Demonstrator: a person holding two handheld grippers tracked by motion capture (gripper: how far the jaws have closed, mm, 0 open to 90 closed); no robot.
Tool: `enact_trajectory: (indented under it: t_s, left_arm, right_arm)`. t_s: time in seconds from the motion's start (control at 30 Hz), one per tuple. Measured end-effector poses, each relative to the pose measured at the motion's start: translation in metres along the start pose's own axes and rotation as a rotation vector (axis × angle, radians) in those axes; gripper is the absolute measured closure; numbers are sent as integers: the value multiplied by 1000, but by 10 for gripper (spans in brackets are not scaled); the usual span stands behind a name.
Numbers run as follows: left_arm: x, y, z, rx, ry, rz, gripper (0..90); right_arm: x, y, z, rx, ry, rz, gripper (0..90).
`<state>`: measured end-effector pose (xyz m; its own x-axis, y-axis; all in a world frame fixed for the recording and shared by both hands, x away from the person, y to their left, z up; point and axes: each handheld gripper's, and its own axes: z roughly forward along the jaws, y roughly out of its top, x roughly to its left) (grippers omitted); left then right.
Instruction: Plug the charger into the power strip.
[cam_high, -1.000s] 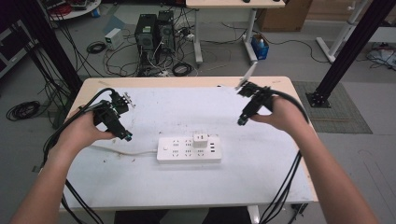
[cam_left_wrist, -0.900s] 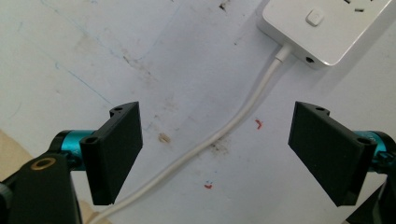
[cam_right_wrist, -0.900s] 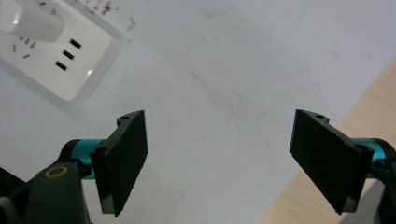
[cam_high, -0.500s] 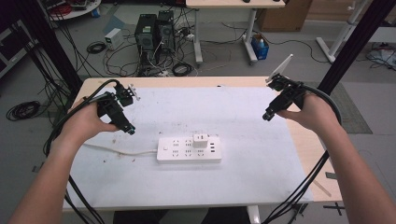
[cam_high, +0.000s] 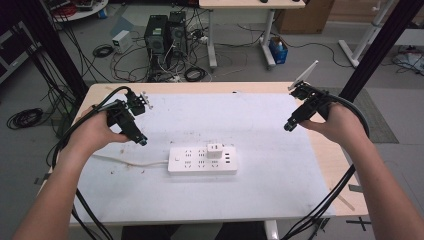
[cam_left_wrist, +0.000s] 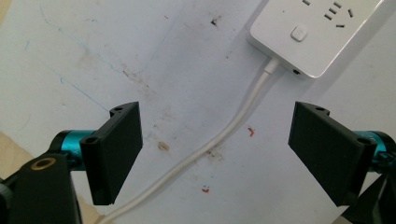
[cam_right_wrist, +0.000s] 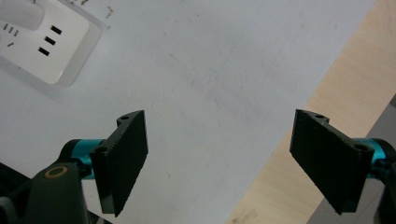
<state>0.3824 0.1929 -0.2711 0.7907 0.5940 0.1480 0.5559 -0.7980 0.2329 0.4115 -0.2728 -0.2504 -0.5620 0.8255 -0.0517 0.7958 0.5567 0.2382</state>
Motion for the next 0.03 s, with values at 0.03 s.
enact_trajectory:
  t_s: [0.03]
  left_arm:
    - [0, -1, 1, -2, 2, -2, 177]
  right_arm:
    - [2, 0, -1, -20, 10, -14, 187]
